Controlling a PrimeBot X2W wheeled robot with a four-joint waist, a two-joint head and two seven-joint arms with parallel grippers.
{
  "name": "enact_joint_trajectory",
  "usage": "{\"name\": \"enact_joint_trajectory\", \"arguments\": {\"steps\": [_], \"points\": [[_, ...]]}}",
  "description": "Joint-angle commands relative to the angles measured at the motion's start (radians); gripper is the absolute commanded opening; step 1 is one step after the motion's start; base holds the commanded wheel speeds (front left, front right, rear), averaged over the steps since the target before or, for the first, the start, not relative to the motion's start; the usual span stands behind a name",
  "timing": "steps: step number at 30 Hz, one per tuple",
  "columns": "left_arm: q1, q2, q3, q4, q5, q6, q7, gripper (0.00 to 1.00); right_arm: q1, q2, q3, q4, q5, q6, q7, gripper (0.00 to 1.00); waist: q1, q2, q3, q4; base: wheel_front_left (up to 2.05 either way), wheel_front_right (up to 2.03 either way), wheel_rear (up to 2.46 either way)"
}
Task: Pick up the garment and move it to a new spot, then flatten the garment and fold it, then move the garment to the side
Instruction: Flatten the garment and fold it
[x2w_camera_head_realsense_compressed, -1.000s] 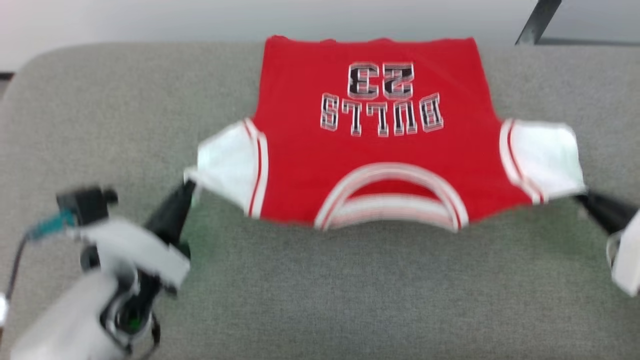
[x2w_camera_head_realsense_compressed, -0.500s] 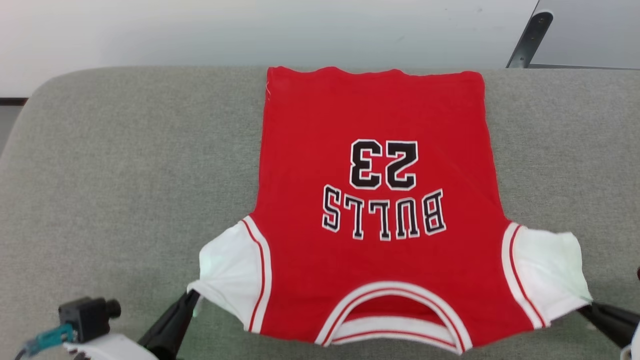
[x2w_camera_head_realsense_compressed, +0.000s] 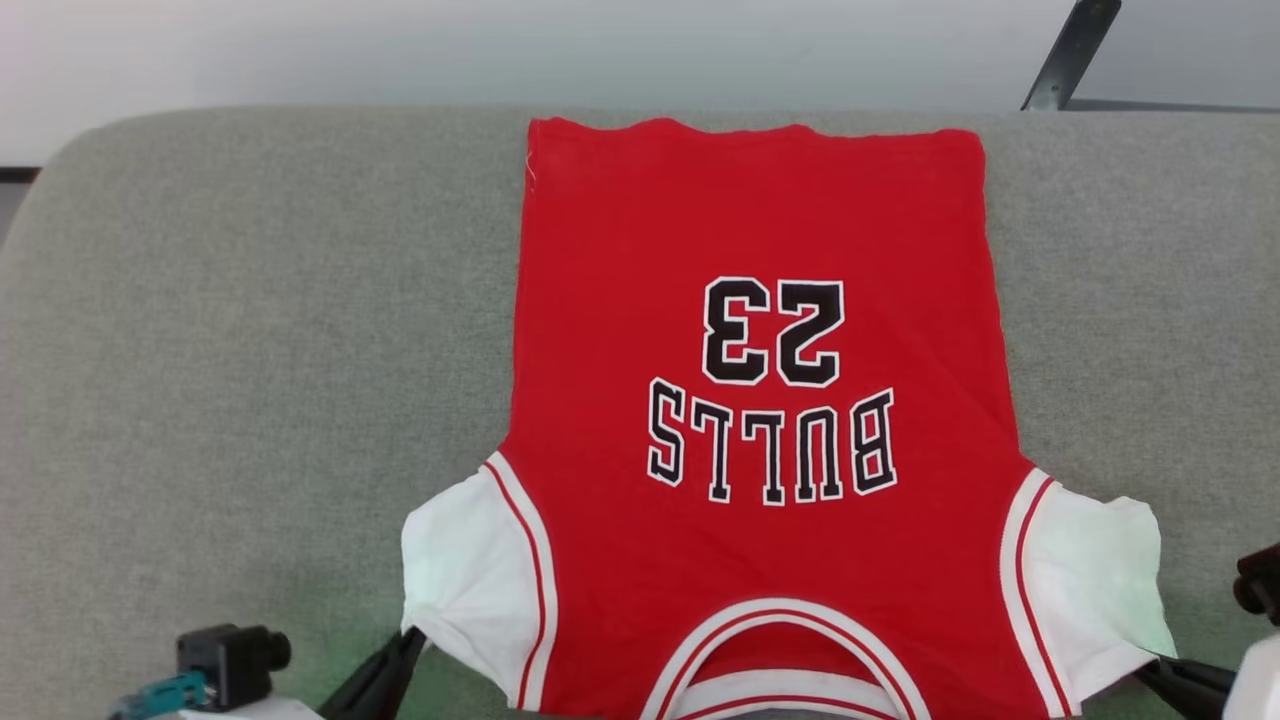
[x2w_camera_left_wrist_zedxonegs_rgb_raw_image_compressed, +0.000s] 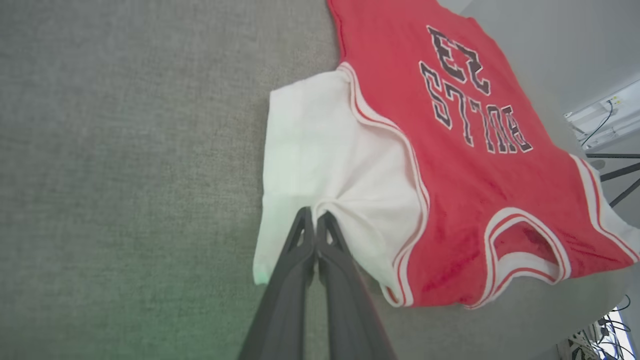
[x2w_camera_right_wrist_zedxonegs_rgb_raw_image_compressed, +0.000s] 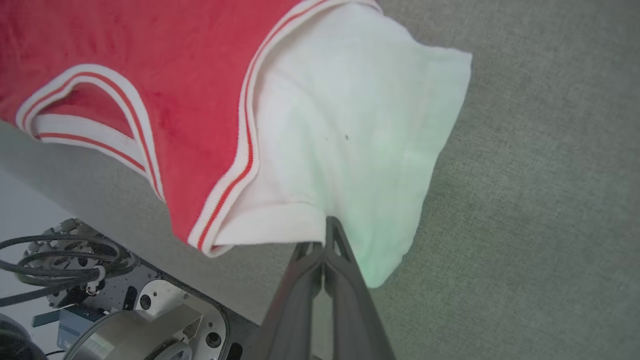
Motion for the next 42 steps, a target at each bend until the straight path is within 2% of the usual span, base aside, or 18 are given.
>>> {"name": "enact_joint_trajectory", "arguments": {"steps": [1,7,13,14,15,16,21,28,31,33,36,42], "points": [[-0.010,-0.006,-0.005,0.009,0.006,0.000,0.002,0.00,-0.014,0.002,0.007,0.009,0.000,-0.001,-0.006,0.00,0.0000,-0.0001,0.009,-0.001,0.00,0.00,0.00],[-0.051,-0.061,-0.030,0.096,0.020,-0.028,0.008,0.00,-0.075,0.005,0.089,0.145,-0.026,-0.001,-0.070,0.00,0.0000,-0.0001,0.036,0.006,0.00,0.00,0.00],[-0.070,-0.089,-0.042,0.148,0.024,-0.044,0.014,0.00,-0.120,0.015,0.175,0.255,-0.045,-0.001,-0.139,0.00,0.0000,-0.0001,0.047,0.010,0.00,0.00,0.00],[-0.070,-0.091,-0.044,0.155,0.026,-0.045,0.013,0.00,-0.128,0.019,0.183,0.266,-0.049,-0.001,-0.157,0.18,0.0000,-0.0001,0.046,0.009,0.00,0.00,0.00],[-0.069,-0.094,-0.046,0.160,0.027,-0.047,0.013,0.00,-0.140,0.021,0.189,0.274,-0.055,-0.001,-0.176,0.46,0.0000,-0.0001,0.045,0.008,0.00,0.00,0.00],[-0.068,-0.094,-0.046,0.164,0.026,-0.050,0.012,0.00,-0.153,0.020,0.186,0.277,-0.063,-0.001,-0.198,1.00,0.0000,-0.0001,0.044,0.006,0.00,0.00,0.00],[-0.049,-0.093,-0.046,0.170,0.024,-0.051,0.005,0.00,-0.166,-0.002,0.102,0.248,-0.076,-0.001,-0.250,1.00,0.0000,-0.0001,0.027,-0.002,0.00,0.00,0.00],[-0.066,-0.083,-0.058,0.137,0.060,-0.031,0.006,0.00,-0.200,-0.099,-0.124,0.121,-0.051,-0.001,-0.165,1.00,0.0000,-0.0001,0.036,0.025,0.00,0.00,0.00],[-0.092,-0.091,-0.060,0.113,0.078,-0.020,0.009,0.00,-0.301,-0.097,-0.168,0.110,-0.032,-0.001,-0.116,1.00,0.0000,-0.0001,0.066,0.047,0.00,0.00,0.00],[-0.112,-0.096,-0.063,0.097,0.092,-0.016,0.014,0.00,-0.407,-0.101,-0.148,0.132,-0.053,-0.001,-0.077,1.00,0.0000,-0.0001,0.100,0.063,0.00,0.00,0.00],[-0.152,-0.106,-0.067,0.075,0.116,-0.012,0.022,0.00,-0.607,-0.062,-0.076,0.200,-0.076,-0.001,-0.009,1.00,0.0000,-0.0001,0.162,0.092,0.00,0.00,0.00],[-0.228,-0.131,-0.081,0.039,0.165,-0.017,0.032,0.00,-0.993,0.038,0.051,0.489,-0.184,-0.001,0.130,1.00,0.0000,-0.0001,0.280,0.157,0.00,0.00,0.00]]}}
